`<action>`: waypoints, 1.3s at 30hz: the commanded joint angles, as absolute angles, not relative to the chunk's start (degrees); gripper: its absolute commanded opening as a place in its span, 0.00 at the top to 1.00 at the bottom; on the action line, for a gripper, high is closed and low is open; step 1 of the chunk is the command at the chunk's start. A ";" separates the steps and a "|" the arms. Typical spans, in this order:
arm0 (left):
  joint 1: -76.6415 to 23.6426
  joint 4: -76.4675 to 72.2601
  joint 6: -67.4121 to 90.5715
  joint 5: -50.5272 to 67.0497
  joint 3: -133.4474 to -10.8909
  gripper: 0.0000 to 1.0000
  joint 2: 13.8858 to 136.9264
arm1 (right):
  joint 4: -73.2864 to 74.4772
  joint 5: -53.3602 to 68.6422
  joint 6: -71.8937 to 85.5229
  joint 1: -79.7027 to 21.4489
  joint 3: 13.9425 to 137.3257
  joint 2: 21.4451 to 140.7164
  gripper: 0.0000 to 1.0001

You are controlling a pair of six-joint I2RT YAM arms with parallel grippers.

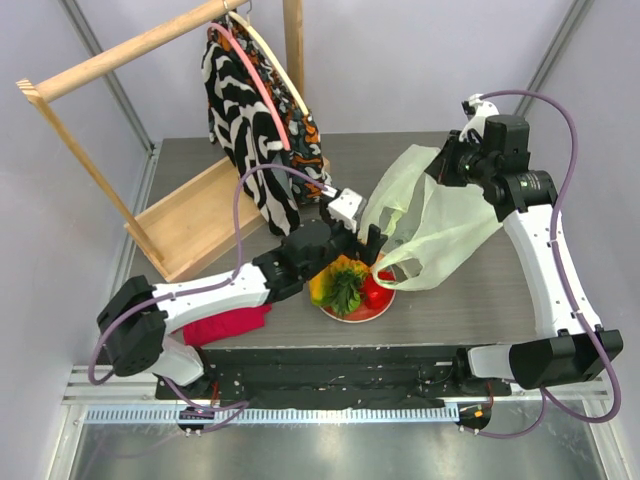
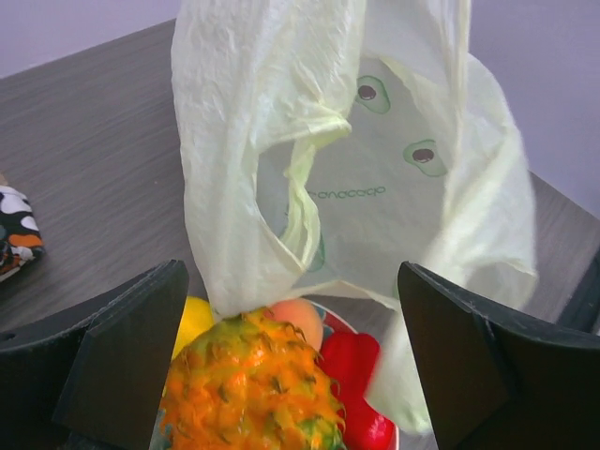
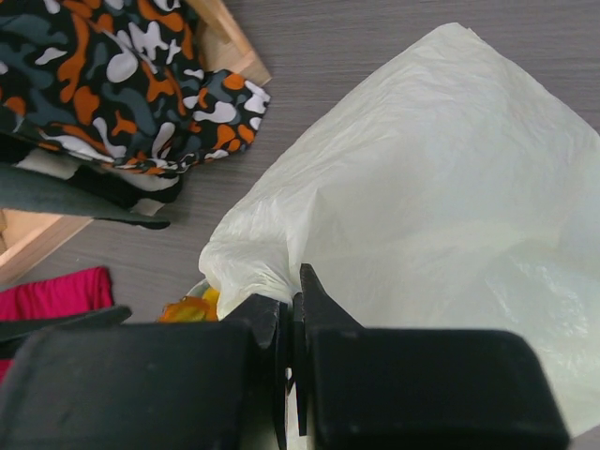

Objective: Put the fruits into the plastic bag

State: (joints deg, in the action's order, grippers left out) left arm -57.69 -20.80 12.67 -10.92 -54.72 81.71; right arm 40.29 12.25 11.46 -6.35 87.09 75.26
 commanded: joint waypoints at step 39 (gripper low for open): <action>-50.46 -19.00 18.19 -10.55 -70.90 1.00 93.69 | 33.58 11.26 6.15 -8.96 86.39 80.23 0.57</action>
